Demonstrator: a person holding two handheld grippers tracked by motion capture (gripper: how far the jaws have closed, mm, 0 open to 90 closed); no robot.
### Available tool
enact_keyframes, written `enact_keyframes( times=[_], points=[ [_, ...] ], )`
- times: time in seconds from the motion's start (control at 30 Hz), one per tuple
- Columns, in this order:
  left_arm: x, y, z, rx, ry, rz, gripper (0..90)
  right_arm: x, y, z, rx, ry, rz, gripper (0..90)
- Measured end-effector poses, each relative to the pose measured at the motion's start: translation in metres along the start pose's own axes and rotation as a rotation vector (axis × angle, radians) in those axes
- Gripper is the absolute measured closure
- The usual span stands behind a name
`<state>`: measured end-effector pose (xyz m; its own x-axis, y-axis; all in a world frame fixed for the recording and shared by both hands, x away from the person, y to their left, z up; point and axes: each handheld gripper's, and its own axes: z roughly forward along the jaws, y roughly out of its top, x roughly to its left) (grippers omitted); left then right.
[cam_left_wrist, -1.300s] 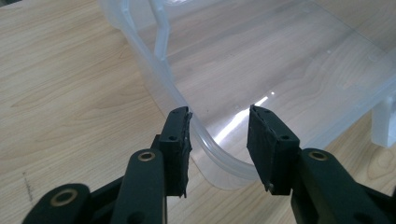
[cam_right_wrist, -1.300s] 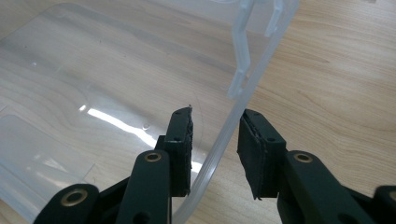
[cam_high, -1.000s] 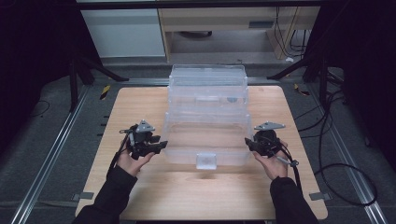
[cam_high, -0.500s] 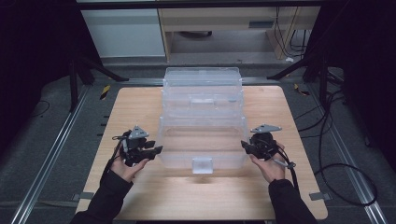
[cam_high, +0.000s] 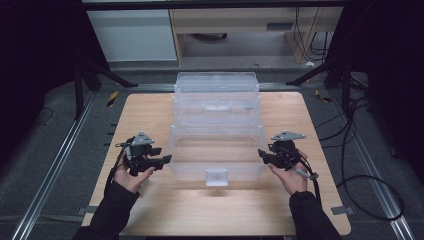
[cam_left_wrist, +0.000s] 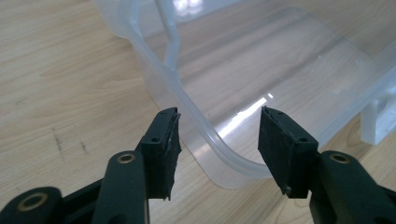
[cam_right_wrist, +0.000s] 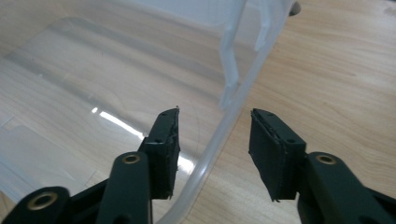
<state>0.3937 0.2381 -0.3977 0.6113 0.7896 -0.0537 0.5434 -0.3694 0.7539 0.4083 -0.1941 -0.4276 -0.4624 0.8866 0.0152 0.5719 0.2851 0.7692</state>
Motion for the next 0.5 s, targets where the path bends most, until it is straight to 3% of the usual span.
enact_keyframes(
  times=[0.17,0.5],
  points=[
    [0.013,0.0,-0.016,-0.048,0.028,-0.035,42.9,-0.009,0.001,-0.011,-0.051,-0.001,0.03,45.5],
    [0.029,-0.024,-0.028,-0.003,0.086,-0.045,40.1,-0.03,-0.005,-0.034,-0.113,-0.034,0.043,34.6]
  ],
)
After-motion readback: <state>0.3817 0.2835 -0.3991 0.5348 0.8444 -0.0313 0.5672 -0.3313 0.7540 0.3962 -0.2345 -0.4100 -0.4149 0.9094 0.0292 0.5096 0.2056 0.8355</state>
